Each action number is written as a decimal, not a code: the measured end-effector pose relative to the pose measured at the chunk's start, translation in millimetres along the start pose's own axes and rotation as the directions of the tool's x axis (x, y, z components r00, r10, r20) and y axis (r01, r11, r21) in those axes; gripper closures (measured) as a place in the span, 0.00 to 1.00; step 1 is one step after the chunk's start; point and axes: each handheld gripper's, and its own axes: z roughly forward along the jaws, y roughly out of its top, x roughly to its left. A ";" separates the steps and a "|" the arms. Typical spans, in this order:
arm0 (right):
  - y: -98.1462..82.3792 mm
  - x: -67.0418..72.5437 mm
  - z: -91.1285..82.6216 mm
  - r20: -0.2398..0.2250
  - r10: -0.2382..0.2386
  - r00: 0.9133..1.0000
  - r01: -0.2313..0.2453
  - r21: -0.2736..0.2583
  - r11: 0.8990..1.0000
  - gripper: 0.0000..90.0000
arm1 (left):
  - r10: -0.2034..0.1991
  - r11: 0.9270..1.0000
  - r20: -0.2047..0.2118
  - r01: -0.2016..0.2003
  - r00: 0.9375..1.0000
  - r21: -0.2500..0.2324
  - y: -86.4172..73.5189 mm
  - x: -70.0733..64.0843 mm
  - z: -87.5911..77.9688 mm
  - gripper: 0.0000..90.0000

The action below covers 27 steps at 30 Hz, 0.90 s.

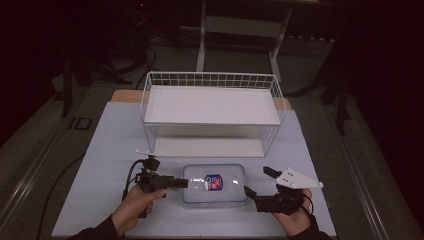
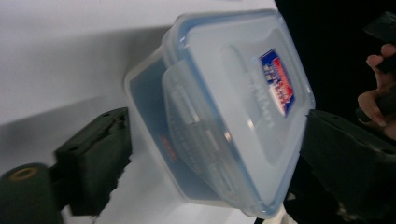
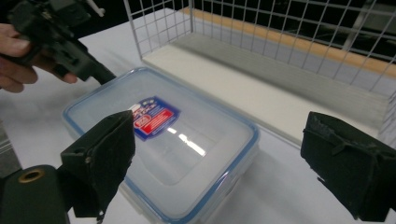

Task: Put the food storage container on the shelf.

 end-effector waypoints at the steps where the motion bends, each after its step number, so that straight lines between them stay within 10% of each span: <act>1: -0.7 0.0 0.3 0.001 0.000 1.000 0.000 0.001 1.000 0.11 | -0.012 1.000 0.014 0.012 1.000 0.003 0.0 2.4 0.8 0.16; 10: -5.1 -1.9 1.5 -0.001 0.013 1.000 -0.012 0.018 1.000 0.11 | -0.068 0.997 0.109 0.064 0.992 0.033 -2.4 14.6 7.8 0.40; 20: -9.8 -5.9 1.6 -0.004 0.050 0.999 -0.050 0.036 0.998 0.14 | -0.018 0.999 0.105 0.015 0.994 0.038 -4.4 12.5 3.1 0.55; 27: -17.6 -18.8 8.1 -0.059 0.167 0.984 -0.162 0.077 0.984 0.16 | 0.042 0.999 0.127 -0.046 0.991 0.028 -10.4 5.1 -5.4 0.61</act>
